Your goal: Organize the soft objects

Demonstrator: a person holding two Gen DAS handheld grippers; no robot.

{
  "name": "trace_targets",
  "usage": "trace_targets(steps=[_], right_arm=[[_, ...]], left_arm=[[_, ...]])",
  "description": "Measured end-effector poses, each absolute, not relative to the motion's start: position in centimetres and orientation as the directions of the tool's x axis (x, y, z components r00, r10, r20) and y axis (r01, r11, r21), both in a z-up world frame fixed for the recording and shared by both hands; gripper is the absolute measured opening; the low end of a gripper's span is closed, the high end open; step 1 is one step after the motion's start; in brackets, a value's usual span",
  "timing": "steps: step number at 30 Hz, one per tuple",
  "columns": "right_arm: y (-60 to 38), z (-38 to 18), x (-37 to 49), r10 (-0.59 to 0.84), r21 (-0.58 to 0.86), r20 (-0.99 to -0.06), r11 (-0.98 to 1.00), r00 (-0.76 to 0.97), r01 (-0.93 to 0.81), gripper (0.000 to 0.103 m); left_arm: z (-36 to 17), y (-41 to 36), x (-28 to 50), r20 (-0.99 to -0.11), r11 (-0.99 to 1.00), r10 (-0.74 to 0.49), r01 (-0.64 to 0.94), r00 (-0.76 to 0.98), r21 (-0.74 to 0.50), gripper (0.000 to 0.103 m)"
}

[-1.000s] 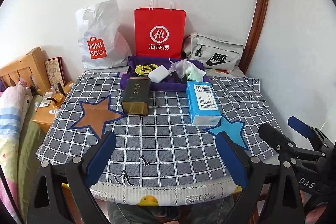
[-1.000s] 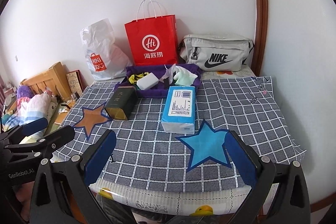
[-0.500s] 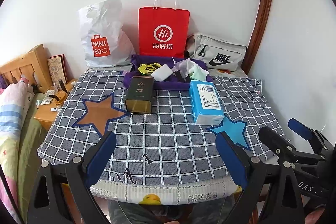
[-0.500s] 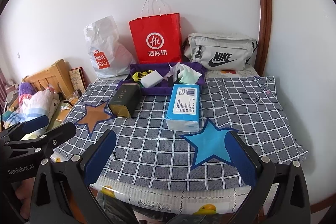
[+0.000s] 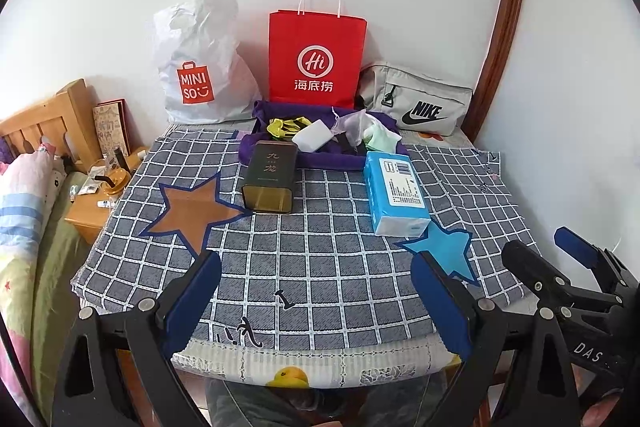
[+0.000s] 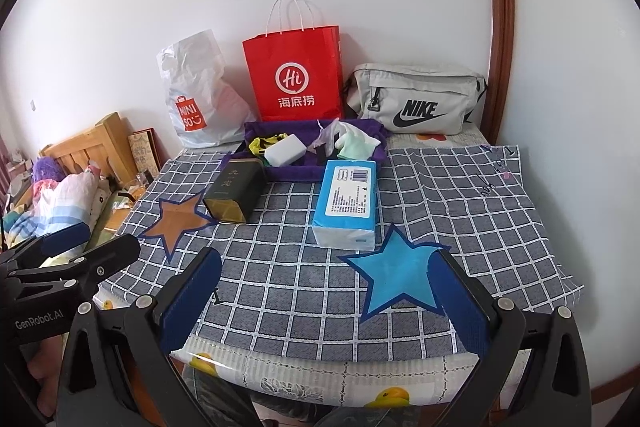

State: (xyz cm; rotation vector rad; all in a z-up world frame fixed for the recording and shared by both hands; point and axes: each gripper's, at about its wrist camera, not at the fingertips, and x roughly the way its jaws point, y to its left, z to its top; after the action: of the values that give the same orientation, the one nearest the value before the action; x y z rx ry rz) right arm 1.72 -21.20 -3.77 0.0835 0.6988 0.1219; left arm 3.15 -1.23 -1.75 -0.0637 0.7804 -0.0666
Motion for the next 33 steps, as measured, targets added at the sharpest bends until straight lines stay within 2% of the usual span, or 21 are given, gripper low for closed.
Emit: trace_targets(steps=[33], right_arm=[[-21.28,-3.64,1.48,0.141,0.119,-0.632,0.989,0.762,-0.084,0.102]], left_arm=[[-2.09,-1.14,2.93,-0.7,0.995,-0.087,0.033,0.709,-0.089,0.096]])
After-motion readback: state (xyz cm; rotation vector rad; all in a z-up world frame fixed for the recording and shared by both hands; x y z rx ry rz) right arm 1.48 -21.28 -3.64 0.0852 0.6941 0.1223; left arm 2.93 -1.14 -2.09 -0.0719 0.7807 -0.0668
